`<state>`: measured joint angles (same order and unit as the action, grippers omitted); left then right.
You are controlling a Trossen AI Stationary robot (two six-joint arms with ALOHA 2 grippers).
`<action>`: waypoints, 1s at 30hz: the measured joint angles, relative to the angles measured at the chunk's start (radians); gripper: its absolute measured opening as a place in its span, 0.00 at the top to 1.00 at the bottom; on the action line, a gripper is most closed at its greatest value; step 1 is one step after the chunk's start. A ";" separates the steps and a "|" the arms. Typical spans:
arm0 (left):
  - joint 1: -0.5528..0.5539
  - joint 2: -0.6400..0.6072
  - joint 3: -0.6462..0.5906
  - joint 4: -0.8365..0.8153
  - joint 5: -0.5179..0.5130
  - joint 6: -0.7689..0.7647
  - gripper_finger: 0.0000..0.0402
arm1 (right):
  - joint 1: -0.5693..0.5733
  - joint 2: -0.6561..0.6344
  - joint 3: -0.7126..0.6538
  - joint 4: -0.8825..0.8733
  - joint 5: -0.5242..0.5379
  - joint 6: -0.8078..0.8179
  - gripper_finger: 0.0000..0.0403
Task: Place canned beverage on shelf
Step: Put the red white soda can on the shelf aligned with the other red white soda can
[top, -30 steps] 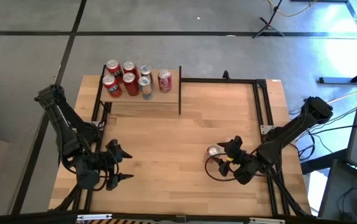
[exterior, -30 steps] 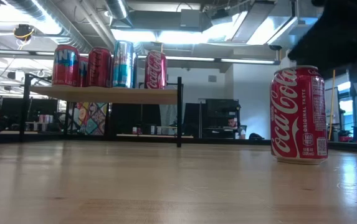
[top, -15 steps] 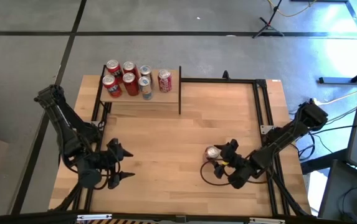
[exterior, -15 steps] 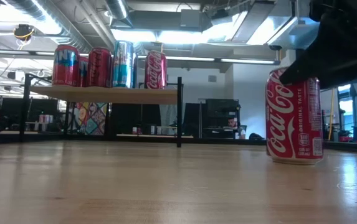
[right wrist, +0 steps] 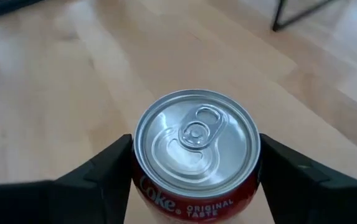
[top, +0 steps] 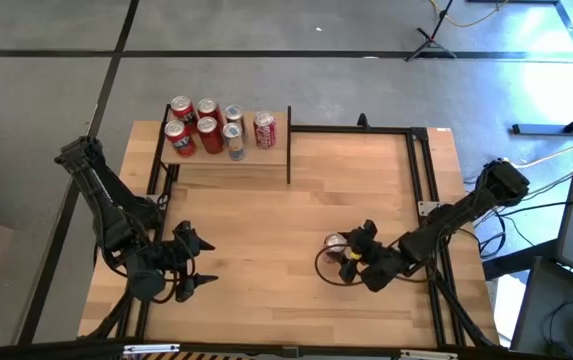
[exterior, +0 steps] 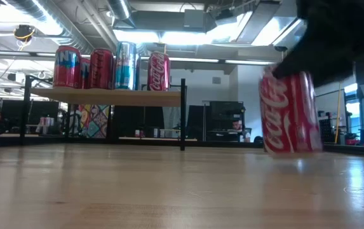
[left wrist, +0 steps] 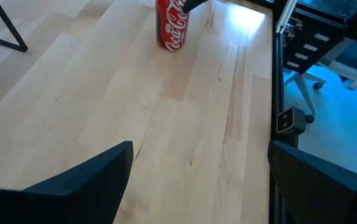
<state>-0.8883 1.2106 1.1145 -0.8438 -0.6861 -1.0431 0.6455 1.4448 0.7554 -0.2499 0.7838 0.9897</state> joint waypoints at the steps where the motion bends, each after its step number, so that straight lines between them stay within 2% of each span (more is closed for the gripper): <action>1: 0.000 0.000 0.000 0.000 0.000 0.000 0.10 | -0.016 -0.009 0.012 0.001 -0.019 -0.036 0.35; 16: 0.000 0.000 0.000 0.000 0.000 0.007 0.10 | -0.362 -0.036 0.346 0.007 -0.338 -0.588 0.35; 23: 0.024 0.000 0.000 0.000 0.000 0.008 0.10 | -0.529 -0.023 0.487 0.012 -0.470 -0.766 0.35; 30: 0.074 0.000 0.000 -0.003 -0.011 0.008 0.10 | -0.676 0.060 0.621 0.008 -0.608 -0.914 0.35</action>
<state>-0.8148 1.2106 1.1145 -0.8469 -0.6969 -1.0348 -0.0310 1.5044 1.3766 -0.2423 0.1763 0.0752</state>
